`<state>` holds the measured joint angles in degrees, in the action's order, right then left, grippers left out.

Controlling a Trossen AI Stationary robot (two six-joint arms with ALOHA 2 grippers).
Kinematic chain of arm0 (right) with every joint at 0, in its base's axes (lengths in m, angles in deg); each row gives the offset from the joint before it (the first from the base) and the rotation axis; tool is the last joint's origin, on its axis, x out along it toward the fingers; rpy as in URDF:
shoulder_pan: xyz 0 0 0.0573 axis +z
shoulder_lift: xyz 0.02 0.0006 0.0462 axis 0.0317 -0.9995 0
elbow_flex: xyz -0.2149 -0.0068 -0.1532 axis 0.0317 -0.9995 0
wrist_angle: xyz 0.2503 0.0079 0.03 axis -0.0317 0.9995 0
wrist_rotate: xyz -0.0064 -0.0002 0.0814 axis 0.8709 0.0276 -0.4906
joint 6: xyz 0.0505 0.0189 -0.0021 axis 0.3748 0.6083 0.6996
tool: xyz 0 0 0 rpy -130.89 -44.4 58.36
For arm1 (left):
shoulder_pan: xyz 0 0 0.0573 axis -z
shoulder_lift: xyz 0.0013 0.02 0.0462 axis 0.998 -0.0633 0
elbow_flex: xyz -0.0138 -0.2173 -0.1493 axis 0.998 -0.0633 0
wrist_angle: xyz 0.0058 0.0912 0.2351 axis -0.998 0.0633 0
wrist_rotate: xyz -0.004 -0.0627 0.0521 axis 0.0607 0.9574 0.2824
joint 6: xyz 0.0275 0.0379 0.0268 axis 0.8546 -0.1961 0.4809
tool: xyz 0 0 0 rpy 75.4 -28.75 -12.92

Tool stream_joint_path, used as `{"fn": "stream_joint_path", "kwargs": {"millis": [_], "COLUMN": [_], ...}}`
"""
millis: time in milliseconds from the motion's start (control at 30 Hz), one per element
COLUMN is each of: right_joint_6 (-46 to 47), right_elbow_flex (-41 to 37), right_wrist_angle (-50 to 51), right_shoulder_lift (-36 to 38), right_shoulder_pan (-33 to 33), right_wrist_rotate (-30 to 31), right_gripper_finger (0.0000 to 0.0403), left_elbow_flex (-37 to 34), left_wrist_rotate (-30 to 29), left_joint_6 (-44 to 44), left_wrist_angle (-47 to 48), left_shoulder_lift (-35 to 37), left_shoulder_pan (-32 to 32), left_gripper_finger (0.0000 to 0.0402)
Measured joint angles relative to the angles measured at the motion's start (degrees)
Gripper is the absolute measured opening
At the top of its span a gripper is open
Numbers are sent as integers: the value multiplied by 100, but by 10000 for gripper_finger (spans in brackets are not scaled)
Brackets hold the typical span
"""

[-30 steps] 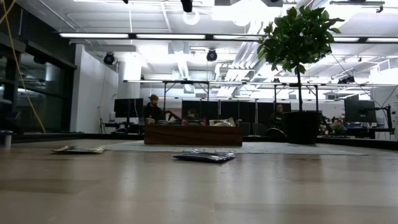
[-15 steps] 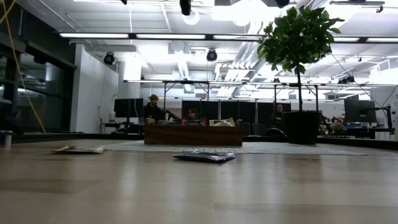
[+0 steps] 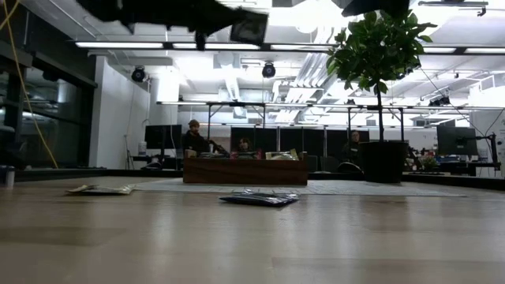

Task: Pick & Place Tea
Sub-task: Put the violet tea packet into the left side of the brown organizer

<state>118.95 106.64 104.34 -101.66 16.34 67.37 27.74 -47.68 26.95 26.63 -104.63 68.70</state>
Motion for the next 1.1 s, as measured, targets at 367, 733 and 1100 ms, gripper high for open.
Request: {"fn": "stream_joint_path", "kwargs": {"millis": [367, 733, 1100], "right_joint_6": [530, 552, 643], "right_elbow_flex": [-30, -33, -35], "right_wrist_angle": [45, -130, -143], "right_shoulder_lift": [0, -2, -4], "right_shoulder_pan": [268, 264, 264], "right_wrist_rotate": [338, 373, 358], "right_gripper_finger": [207, 207, 207], "left_elbow_flex": [-2235, -2541, -2539], "left_wrist_rotate": [421, 1089, 1152], "left_joint_6": [-910, -952, -1079], "left_wrist_angle": [-1905, -1991, -2469], "left_shoulder_lift": [130, -494, -1247], "left_shoulder_pan": [-1005, -1894, -1948], "left_gripper_finger": [0, 0, 0]}}
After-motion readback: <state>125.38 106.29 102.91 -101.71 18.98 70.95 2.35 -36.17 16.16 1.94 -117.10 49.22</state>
